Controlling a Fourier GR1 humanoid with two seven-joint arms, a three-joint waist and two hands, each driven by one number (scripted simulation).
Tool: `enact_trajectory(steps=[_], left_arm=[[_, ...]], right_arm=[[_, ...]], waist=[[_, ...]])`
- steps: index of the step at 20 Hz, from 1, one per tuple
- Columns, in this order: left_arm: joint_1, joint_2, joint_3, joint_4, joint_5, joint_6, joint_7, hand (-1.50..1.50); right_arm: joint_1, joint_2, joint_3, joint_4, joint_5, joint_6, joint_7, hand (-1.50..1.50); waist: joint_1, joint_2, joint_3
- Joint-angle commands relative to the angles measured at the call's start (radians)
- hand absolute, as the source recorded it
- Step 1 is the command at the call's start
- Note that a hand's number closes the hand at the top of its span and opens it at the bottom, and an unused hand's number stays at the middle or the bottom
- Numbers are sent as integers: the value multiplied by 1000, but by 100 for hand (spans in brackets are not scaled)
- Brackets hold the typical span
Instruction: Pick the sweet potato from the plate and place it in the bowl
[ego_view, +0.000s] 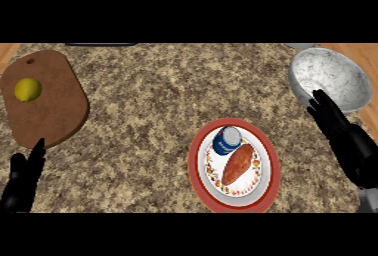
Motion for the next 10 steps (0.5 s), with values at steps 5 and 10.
enact_trajectory(steps=[5,10], left_arm=[[-171,-136,-80,-184,8,-36,-121,0],[-169,-170,-90,-200,37,-44,-114,0]], right_arm=[[48,194,161,46,240,-355,144,150],[94,207,45,87,469,-696,96,-150]], waist=[[10,2,32],[-62,-17,31]])
